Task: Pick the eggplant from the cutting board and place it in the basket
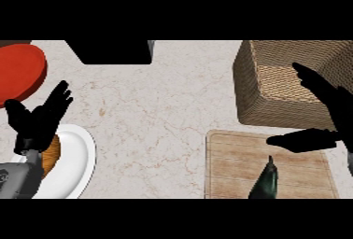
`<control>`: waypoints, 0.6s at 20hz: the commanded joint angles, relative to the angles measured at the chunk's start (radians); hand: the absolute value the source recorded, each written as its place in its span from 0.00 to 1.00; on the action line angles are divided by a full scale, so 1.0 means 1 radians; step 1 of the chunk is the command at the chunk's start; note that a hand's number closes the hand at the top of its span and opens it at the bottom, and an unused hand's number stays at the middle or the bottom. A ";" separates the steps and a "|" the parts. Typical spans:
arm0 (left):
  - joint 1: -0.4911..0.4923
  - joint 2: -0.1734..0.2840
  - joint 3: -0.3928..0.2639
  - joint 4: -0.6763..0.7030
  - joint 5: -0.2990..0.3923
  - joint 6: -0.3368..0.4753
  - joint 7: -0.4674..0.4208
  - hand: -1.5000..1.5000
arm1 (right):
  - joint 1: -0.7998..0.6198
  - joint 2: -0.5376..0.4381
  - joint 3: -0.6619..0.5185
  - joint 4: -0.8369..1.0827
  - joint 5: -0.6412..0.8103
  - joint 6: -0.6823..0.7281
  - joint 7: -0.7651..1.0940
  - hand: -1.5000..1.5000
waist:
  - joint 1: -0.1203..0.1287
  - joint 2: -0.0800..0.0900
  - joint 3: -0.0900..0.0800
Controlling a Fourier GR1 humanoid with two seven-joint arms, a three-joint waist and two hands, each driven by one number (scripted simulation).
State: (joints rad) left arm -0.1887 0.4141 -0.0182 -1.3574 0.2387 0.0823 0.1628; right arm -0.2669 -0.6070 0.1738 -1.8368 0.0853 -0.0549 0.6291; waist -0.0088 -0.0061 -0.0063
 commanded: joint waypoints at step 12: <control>-0.016 0.024 0.048 -0.005 0.006 -0.015 0.033 0.50 | -0.092 -0.378 -0.238 0.063 -0.578 0.559 0.437 0.00 | -0.007 0.001 0.005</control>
State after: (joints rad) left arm -0.1959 0.4154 -0.0023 -1.3660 0.2345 0.0777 0.1840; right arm -0.3839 -0.9322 -0.0120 -1.7731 -0.3298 0.3677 0.9678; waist -0.0096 -0.0044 -0.0021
